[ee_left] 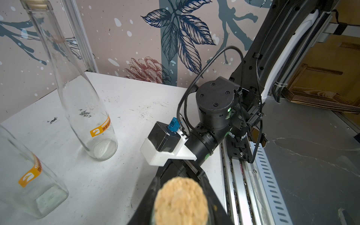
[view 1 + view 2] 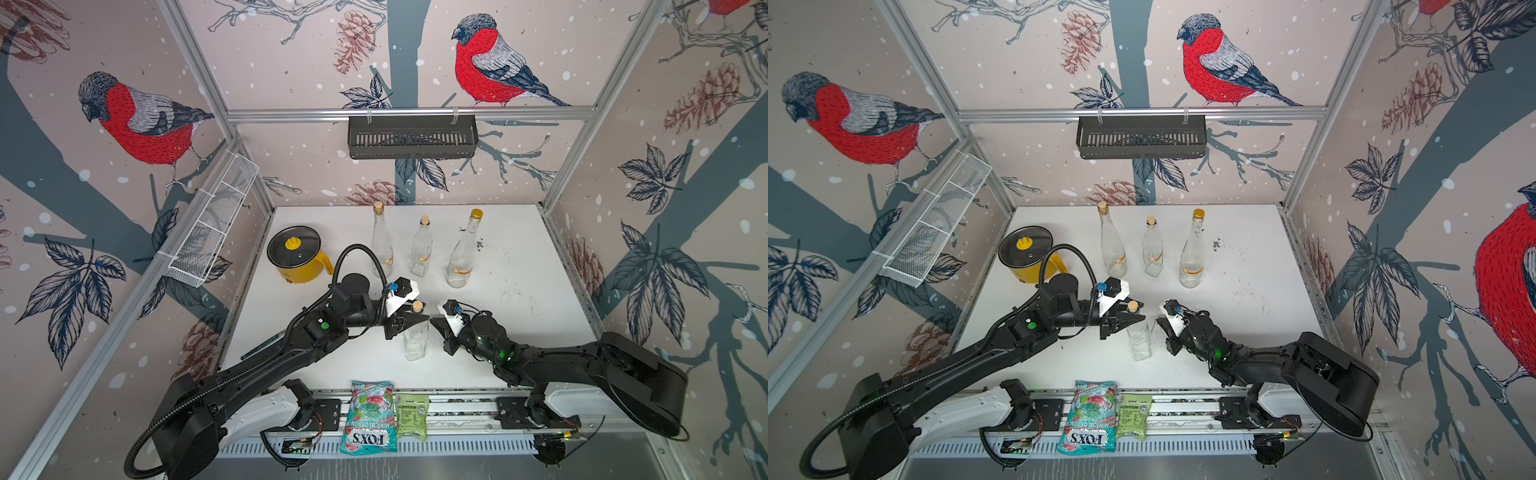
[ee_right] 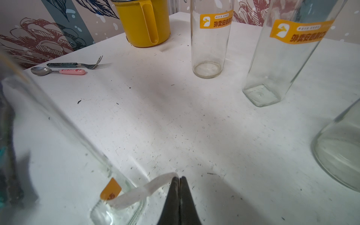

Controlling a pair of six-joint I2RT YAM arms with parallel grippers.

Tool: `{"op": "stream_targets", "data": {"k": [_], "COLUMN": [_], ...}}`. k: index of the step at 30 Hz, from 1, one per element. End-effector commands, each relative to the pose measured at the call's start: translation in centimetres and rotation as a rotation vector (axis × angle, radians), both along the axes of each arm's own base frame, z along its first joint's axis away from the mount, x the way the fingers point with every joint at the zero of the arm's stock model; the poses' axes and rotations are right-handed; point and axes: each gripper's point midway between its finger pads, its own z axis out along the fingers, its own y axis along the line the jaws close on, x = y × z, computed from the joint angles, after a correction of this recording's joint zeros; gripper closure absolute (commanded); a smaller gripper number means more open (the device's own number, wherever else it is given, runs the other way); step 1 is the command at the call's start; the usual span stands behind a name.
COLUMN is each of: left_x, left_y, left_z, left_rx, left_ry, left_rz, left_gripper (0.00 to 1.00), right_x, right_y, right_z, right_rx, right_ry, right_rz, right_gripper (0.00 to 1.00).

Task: Remove the label from the bottle
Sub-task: Tear open the label from the bottle.

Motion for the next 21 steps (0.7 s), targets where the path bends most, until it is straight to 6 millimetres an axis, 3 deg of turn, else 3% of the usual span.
{"op": "stream_targets", "data": {"k": [1, 21], "left_x": [-0.6, -1.8], "left_y": [-0.2, -0.4], "left_z": [0.7, 1.0], "left_rx": [-0.025, -0.034], "left_ry": [-0.022, -0.022], "left_rz": [-0.040, -0.096], "left_gripper": [1.00, 1.00], "right_x": [0.2, 1.2], "right_y": [0.3, -0.1], "right_z": [0.7, 0.3], "right_rx": [0.022, -0.007], "right_ry": [-0.014, 0.000], "right_rz": [0.005, -0.028], "right_gripper": [0.99, 0.99]}}
